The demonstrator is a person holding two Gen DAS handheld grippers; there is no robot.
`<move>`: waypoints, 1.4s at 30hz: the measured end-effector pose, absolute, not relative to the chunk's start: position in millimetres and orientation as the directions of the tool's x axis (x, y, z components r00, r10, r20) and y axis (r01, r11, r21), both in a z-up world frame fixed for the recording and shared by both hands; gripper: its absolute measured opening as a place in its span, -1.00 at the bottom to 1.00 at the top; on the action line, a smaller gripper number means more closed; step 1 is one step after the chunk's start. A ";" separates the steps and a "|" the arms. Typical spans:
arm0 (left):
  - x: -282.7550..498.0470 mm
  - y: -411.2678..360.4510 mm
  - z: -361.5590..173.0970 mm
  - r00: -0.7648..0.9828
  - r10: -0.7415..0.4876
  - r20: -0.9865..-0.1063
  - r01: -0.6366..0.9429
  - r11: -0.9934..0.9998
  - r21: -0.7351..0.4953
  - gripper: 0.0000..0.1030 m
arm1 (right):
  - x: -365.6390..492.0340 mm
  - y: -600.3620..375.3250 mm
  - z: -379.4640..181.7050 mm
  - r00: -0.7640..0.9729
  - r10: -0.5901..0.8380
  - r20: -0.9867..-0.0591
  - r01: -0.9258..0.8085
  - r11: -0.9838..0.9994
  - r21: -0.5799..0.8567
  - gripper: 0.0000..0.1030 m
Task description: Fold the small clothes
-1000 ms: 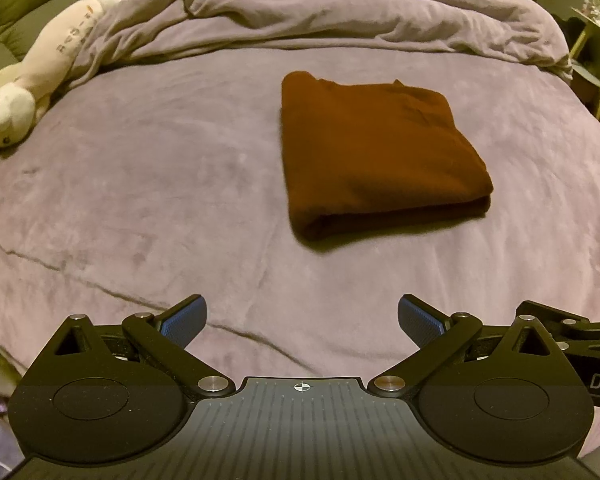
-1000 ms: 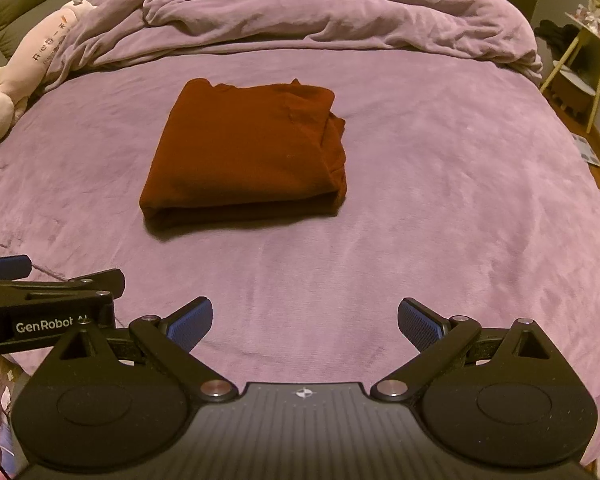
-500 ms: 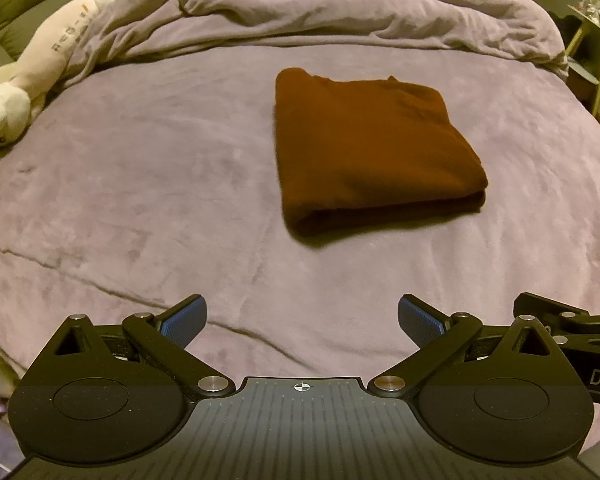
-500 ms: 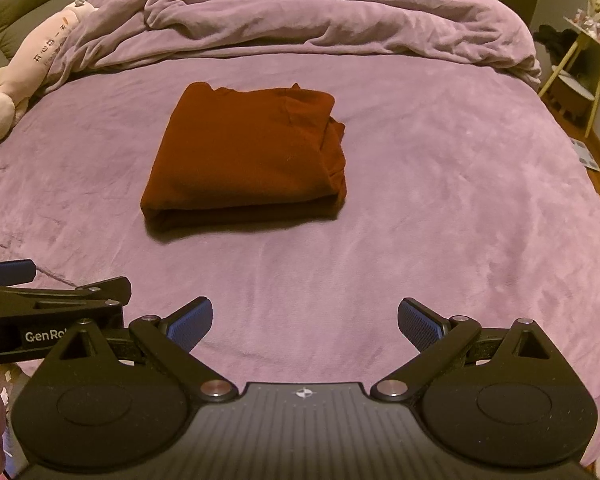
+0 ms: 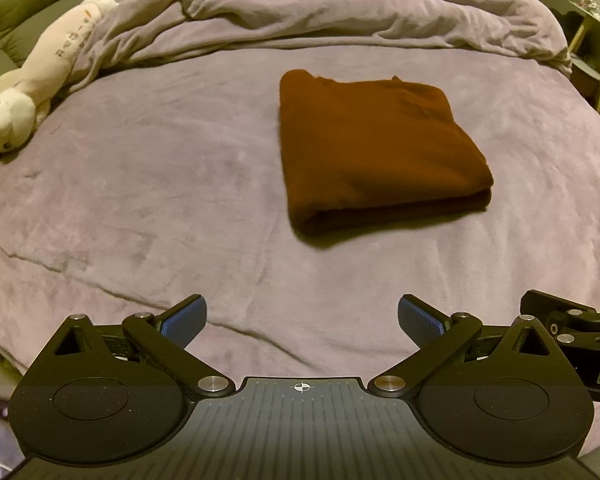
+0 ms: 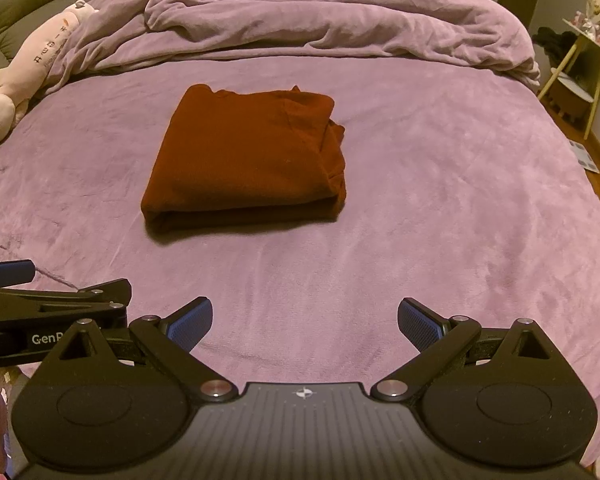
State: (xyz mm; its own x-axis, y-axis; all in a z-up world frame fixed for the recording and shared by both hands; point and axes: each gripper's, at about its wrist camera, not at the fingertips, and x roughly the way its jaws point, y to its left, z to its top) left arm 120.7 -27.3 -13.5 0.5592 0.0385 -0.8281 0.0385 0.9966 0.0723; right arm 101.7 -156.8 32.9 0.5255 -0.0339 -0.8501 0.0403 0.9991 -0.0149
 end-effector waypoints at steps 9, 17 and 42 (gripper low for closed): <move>119.6 -27.4 -13.4 0.559 0.040 -0.828 0.038 0.997 0.074 1.00 | 101.1 -156.5 33.1 0.527 -0.034 -0.849 0.042 0.999 -0.014 0.92; 119.2 -26.7 -13.3 0.560 0.036 -0.828 0.041 0.997 0.071 1.00 | 99.3 -155.7 33.2 0.531 -0.034 -0.847 0.047 0.999 -0.010 0.92; 118.0 -29.8 -16.2 0.556 0.031 -0.830 0.062 0.995 0.079 1.00 | 98.2 -157.4 33.5 0.534 -0.036 -0.844 0.058 0.998 -0.005 0.92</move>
